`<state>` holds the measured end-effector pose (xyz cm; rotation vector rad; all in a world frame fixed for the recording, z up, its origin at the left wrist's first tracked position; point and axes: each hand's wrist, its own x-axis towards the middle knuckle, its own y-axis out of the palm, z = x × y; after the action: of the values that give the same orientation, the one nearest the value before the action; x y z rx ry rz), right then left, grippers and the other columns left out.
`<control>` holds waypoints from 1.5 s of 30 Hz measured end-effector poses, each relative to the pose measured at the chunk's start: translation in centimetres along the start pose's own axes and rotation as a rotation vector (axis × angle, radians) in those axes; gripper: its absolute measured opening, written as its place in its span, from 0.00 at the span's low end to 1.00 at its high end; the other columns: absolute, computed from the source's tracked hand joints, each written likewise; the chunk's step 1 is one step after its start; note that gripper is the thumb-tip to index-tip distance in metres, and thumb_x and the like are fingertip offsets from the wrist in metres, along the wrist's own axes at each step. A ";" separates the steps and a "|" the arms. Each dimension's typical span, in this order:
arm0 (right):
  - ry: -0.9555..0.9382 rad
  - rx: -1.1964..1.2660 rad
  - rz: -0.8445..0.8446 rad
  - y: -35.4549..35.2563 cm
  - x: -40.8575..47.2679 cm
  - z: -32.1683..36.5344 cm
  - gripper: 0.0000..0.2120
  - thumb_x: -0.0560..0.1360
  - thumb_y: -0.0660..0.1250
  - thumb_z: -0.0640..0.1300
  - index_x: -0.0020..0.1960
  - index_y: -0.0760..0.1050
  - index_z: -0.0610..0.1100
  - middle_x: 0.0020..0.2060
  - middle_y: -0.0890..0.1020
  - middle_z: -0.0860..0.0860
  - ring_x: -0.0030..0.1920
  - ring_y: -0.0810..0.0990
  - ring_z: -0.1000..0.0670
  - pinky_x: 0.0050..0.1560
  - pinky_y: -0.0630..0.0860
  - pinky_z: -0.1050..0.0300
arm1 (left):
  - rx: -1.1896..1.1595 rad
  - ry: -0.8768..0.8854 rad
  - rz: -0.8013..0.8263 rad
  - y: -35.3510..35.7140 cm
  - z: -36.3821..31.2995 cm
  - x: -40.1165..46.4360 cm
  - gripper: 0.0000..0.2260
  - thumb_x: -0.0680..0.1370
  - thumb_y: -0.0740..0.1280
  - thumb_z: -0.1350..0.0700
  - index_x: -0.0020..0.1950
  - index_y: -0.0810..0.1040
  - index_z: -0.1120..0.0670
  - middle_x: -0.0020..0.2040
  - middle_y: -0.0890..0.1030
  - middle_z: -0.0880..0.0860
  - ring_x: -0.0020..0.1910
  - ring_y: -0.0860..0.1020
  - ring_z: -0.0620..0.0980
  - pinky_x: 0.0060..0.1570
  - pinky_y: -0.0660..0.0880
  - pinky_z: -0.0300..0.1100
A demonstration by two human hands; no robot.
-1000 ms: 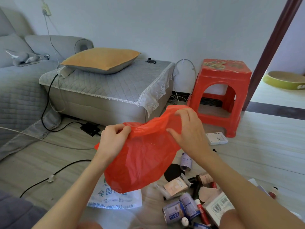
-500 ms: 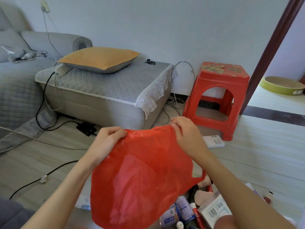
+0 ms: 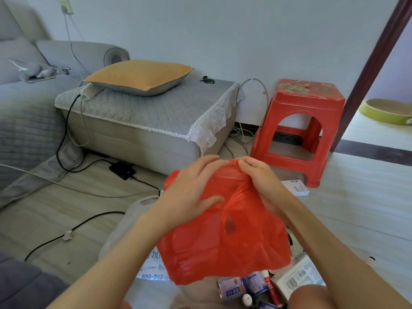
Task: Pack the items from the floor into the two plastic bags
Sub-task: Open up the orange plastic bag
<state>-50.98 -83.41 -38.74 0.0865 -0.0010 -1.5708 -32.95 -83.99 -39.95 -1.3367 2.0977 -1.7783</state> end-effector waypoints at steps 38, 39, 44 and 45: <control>-0.650 -1.093 -0.226 0.4 1.1 -1.5 0.33 0.67 0.59 0.66 0.58 0.77 0.41 0.57 0.79 0.48 0.67 0.69 0.46 0.70 0.64 0.47 | -0.627 -0.778 -0.475 -3.4 0.0 -0.4 0.10 0.75 0.67 0.58 0.33 0.73 0.53 0.23 0.75 0.47 0.19 0.69 0.41 0.21 0.66 0.32; -0.684 -0.981 -0.211 0.5 1.0 -1.2 0.33 0.67 0.60 0.67 0.57 0.78 0.41 0.56 0.79 0.49 0.67 0.69 0.48 0.70 0.63 0.53 | -0.638 -0.792 -0.513 -3.5 0.0 -0.4 0.11 0.75 0.66 0.59 0.32 0.72 0.53 0.22 0.74 0.46 0.19 0.69 0.41 0.21 0.66 0.32; -0.955 -1.069 -0.225 2.4 0.6 -1.7 0.31 0.66 0.63 0.67 0.53 0.80 0.42 0.50 0.82 0.50 0.64 0.73 0.49 0.68 0.65 0.45 | -0.686 -0.812 -0.616 -3.4 0.1 -0.2 0.13 0.76 0.64 0.58 0.32 0.69 0.53 0.20 0.73 0.44 0.20 0.68 0.39 0.25 0.68 0.35; -0.945 -1.138 -0.221 2.8 0.8 -1.9 0.31 0.66 0.63 0.67 0.53 0.80 0.42 0.51 0.82 0.50 0.63 0.74 0.48 0.68 0.65 0.42 | -0.697 -0.800 -0.609 -3.4 0.0 -0.2 0.13 0.77 0.64 0.58 0.32 0.69 0.52 0.20 0.73 0.44 0.21 0.68 0.39 0.26 0.67 0.37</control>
<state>-48.03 -84.07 -40.51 -1.5719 0.1619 -1.4874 -30.99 -83.65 -37.19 -2.4951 1.9405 -0.3158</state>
